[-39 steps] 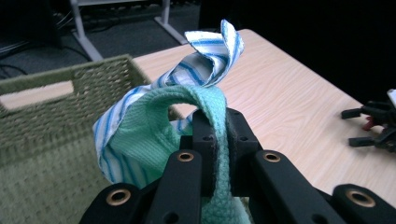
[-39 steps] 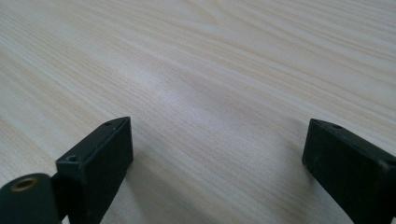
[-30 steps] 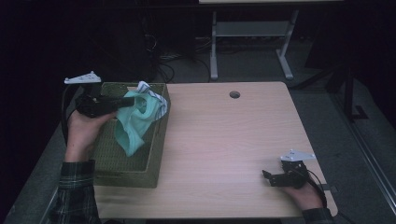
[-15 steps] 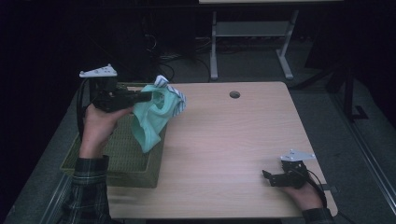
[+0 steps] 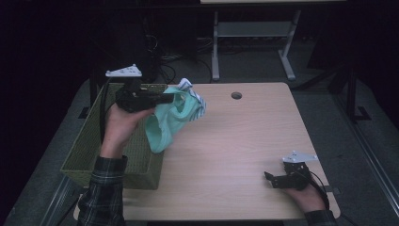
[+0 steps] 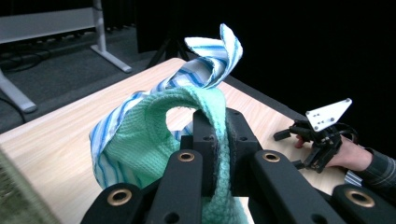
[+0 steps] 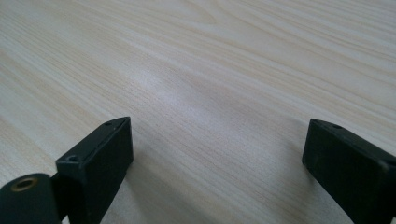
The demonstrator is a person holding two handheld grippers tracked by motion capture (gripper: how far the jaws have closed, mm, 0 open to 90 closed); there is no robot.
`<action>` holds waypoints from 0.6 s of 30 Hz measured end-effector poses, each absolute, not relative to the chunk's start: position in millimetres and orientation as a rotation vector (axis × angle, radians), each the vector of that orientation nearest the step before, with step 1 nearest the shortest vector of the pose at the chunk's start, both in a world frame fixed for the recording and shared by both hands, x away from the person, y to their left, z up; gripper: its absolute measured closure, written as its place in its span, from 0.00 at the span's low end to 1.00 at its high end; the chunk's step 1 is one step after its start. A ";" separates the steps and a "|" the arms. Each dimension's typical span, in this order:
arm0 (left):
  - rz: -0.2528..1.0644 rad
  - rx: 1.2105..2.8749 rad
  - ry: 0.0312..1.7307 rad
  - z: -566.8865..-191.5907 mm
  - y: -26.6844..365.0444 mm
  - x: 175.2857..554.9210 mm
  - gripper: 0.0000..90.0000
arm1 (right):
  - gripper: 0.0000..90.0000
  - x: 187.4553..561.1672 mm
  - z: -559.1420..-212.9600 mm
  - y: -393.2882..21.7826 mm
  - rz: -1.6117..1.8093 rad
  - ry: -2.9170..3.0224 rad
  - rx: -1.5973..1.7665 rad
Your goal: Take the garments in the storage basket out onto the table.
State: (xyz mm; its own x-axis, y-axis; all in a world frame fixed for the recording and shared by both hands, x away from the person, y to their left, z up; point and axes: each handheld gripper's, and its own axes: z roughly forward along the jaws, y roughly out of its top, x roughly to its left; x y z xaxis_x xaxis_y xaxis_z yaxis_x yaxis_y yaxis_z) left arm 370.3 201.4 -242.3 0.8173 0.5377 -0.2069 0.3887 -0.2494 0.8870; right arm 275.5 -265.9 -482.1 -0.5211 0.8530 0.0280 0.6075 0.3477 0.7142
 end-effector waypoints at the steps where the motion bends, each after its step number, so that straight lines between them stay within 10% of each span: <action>1: 0.159 1.877 0.695 -243.0 197.9 370.5 0.94 | 0.09 275.5 -482.1 -265.9 0.974 2.266 1.289; 18: 0.072 1.884 0.628 -260.2 141.7 371.6 0.94 | 0.09 275.3 -482.0 -265.8 0.974 2.265 1.292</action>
